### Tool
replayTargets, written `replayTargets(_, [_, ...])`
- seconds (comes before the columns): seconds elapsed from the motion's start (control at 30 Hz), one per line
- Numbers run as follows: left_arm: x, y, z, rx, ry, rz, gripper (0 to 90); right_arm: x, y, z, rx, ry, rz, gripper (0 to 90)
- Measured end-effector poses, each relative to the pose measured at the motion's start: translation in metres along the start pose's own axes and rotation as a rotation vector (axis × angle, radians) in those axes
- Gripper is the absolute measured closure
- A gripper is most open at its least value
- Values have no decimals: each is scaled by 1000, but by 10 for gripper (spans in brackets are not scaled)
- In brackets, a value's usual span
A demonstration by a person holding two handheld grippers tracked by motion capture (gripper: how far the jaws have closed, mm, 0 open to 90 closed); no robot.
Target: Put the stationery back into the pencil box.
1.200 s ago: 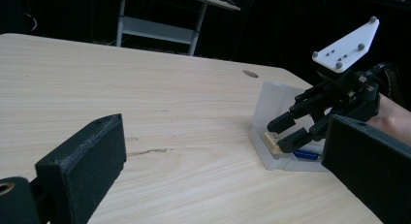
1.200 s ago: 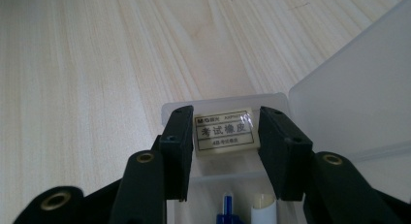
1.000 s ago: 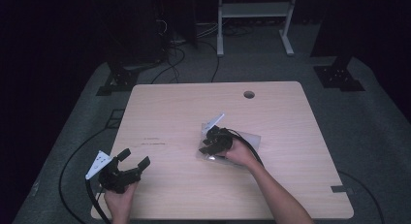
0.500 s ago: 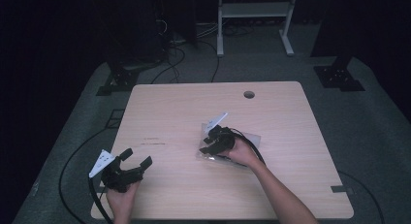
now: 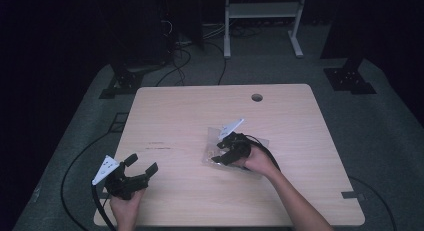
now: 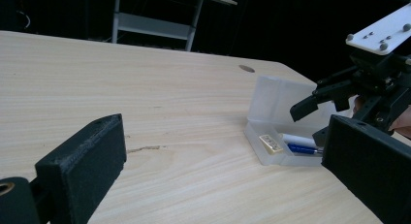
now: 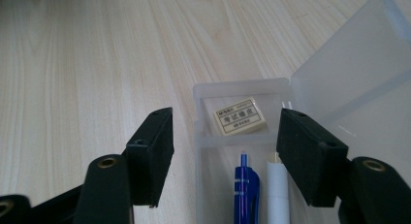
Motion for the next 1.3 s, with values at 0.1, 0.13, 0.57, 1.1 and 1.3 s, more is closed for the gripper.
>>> replayTargets(0.1, [0,0,0,-2,-3,-1,12,3,0,-5,1,-4,4,367])
replayTargets(0.13, [0,1,0,-5,1,4,11,5,1,-9,0,-8,11,367])
replayTargets(0.57, [1,0,1,-5,2,-2,11,19,5,-25,9,-22,22,345])
replayTargets(1.1, [1,0,2,-8,4,2,12,38,8,-39,10,-36,45,339])
replayTargets(1.3, [1,0,2,-9,11,8,11,45,6,-45,22,-39,50,338])
Point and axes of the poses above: each handheld gripper's, and its own axes: z roughly forward along the jaws, x roughly out of its underside, y roughly to its left, the point moved 4 cm from there along z, roughly forward along the jaws, and after that the axes turned 1 degree about -z, right-handed, at the moved point
